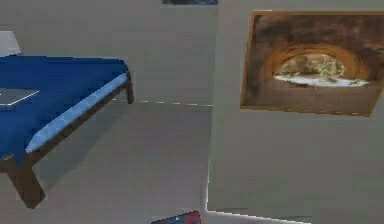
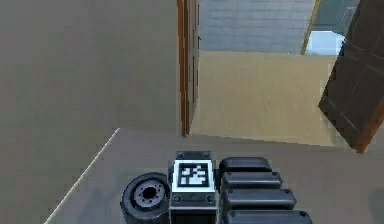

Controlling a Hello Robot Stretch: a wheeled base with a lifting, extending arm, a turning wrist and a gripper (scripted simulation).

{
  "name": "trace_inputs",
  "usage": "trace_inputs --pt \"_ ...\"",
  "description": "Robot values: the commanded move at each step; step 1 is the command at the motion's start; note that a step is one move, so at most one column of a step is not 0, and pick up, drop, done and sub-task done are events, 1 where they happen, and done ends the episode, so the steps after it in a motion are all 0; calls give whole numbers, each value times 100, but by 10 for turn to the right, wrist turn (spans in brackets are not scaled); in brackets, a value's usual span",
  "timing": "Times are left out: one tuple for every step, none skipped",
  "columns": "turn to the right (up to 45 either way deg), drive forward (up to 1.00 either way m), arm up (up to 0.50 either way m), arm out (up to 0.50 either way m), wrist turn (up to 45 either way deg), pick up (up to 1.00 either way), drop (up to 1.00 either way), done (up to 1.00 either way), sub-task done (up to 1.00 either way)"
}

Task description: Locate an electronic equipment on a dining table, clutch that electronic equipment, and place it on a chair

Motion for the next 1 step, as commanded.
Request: trace_inputs --pt "270 0 0 0 0 0 0 0 0"
